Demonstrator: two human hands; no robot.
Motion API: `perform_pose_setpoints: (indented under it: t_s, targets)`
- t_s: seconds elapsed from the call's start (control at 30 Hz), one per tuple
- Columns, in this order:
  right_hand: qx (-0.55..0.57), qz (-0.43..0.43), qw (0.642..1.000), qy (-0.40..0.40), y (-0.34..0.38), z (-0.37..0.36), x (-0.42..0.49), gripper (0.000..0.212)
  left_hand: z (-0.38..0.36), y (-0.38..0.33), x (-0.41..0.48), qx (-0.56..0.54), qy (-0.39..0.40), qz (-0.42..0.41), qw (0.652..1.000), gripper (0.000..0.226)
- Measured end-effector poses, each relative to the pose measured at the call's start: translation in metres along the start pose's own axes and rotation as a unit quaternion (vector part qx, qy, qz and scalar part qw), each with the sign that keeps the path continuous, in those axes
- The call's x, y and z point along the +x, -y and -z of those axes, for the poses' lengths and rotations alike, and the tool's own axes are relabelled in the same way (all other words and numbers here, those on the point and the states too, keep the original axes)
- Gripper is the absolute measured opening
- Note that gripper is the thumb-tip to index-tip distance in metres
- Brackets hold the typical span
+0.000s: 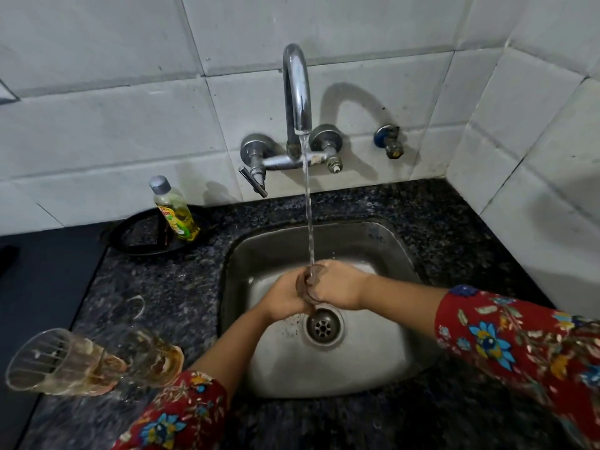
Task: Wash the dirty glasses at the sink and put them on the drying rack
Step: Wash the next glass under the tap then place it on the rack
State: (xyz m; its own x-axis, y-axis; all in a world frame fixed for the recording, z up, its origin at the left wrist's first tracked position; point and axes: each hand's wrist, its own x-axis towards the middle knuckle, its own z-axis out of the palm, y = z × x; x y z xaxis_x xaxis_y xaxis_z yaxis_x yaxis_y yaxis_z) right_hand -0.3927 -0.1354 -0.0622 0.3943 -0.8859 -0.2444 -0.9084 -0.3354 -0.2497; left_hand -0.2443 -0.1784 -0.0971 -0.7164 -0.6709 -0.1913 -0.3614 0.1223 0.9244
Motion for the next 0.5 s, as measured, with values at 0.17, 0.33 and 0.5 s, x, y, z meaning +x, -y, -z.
perform_pose_setpoints:
  t_s: [0.17, 0.33, 0.5]
  targets:
    - [0.441, -0.194, 0.876, 0.004, 0.025, -0.010, 0.006, 0.030, -0.015, -0.016, -0.010, 0.241, -0.167, 0.058, 0.954, 0.038]
    - [0.661, -0.282, 0.695, 0.027, 0.023, -0.007, -0.019, 0.034, 0.000, -0.021, -0.025, 0.490, -0.104, 0.103, 0.859, 0.048]
    - [0.756, -0.334, 0.561, 0.050, 0.010, -0.020, -0.034, 0.027, 0.003, -0.030, -0.029, 0.628, -0.064, 0.159, 0.759, 0.048]
